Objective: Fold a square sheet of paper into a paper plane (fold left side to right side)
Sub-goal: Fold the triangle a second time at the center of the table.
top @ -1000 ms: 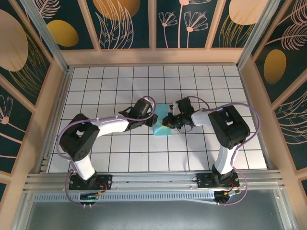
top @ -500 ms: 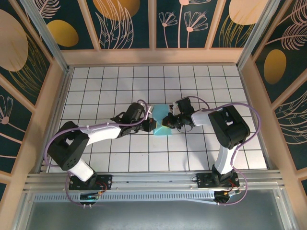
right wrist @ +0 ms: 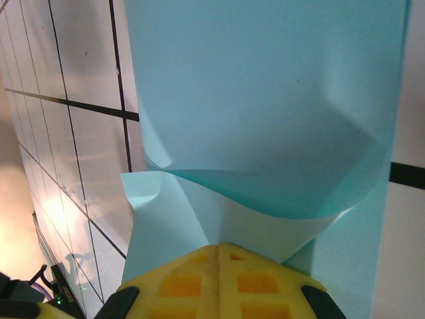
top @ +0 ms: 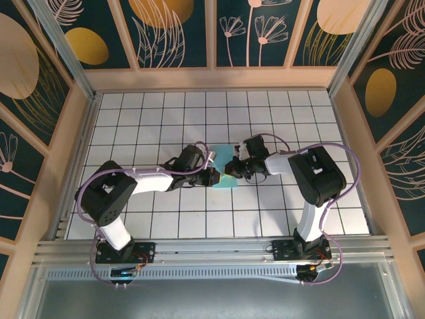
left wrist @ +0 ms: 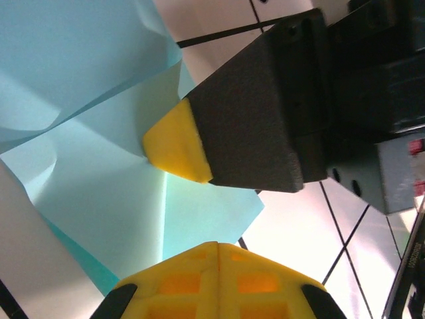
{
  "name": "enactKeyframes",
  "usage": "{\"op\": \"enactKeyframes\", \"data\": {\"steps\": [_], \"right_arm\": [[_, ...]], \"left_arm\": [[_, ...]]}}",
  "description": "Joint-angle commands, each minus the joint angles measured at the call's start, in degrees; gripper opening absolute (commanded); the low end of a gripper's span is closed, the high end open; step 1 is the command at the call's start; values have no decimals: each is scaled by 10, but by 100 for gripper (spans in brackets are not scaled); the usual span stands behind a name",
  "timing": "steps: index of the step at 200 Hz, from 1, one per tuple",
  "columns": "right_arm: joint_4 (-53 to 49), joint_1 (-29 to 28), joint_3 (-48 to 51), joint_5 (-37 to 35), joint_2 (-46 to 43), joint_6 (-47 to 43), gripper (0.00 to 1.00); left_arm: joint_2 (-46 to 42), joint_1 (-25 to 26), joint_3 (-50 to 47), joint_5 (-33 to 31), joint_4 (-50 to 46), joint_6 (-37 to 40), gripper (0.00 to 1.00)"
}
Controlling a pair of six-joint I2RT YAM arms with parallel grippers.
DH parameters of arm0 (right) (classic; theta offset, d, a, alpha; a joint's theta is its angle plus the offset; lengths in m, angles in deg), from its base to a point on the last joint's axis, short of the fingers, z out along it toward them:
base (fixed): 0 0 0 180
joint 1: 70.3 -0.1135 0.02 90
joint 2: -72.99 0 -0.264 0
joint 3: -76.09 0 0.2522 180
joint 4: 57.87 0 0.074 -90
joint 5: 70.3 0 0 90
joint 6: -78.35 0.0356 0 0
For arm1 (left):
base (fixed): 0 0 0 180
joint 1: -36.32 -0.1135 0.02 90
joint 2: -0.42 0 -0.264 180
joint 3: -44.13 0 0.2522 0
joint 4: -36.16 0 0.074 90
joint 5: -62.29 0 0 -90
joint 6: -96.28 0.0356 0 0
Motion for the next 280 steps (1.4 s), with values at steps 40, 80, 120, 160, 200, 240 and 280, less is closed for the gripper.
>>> {"op": "enactKeyframes", "data": {"steps": [40,80,120,160,200,240,280], "right_arm": [[-17,-8,13,-11,12,-9,0],[-20,-8,13,-14,10,-11,0],[-22,-8,12,-14,10,-13,0],[-23,-8,10,-14,10,-13,0],[-23,-8,11,-14,10,-14,0],[-23,-8,10,-12,9,-14,0],[-23,-8,1,-8,3,-16,0]], "left_arm": [[30,1,-3,-15,17,5,0],[36,1,-6,-26,18,5,0],[42,2,-13,-24,21,5,0],[42,1,-19,-35,17,8,0],[45,1,-23,-41,14,10,0],[48,2,-25,-51,6,14,0],[47,2,-31,-65,1,16,0]]}}
